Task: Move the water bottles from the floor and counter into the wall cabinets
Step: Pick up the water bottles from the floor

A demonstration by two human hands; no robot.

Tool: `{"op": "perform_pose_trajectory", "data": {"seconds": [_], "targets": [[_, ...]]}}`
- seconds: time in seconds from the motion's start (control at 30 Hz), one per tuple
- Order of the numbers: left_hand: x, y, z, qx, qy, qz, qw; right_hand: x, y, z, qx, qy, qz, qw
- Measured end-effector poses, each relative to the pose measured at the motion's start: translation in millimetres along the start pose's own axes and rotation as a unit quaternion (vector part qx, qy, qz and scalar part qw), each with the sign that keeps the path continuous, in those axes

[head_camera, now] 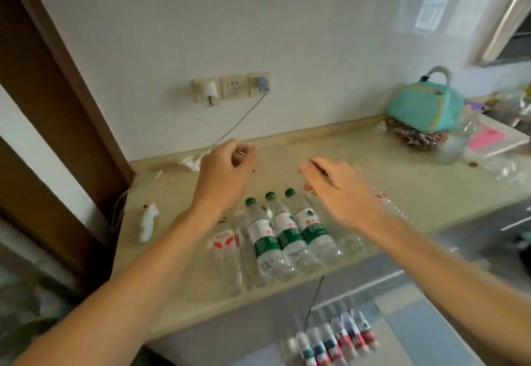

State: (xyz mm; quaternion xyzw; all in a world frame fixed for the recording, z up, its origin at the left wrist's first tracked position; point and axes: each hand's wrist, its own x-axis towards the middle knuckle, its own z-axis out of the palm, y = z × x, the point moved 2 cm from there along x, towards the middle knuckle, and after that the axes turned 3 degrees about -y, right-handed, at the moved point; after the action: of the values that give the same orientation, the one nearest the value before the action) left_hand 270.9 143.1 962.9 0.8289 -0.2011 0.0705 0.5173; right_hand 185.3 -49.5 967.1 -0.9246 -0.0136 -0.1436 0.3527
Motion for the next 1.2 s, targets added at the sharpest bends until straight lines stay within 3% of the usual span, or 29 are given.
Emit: {"op": "perform_pose_trajectory", "data": {"seconds": [0.3,0.57,0.77,1.03,1.2], "targets": [[-132.1,-101.0,160.8,-0.048,-0.167,-0.16,0.972,-129.7,171.9,66.0,0.026,-0.158,0.196,0.967],[-217.7,-186.2,284.8,0.003,-0.186,-0.31,0.932,-212.6,336.2,131.4,0.076,-0.248,0.329,0.908],[-270.2,-244.7,374.2,0.041,-0.194,-0.4,0.895,-264.1,455.2,180.0,0.1,-0.298,0.371,0.874],[-304.6,-357.3,469.8,0.108,-0.22,-0.432,0.868,-325.9,577.8,264.7,0.092,-0.281,0.483,0.824],[-347.5,-450.9,521.3,0.128,-0.219,-0.432,0.866,-391.0,628.7,348.6,0.069,-0.302,0.492,0.813]]}}
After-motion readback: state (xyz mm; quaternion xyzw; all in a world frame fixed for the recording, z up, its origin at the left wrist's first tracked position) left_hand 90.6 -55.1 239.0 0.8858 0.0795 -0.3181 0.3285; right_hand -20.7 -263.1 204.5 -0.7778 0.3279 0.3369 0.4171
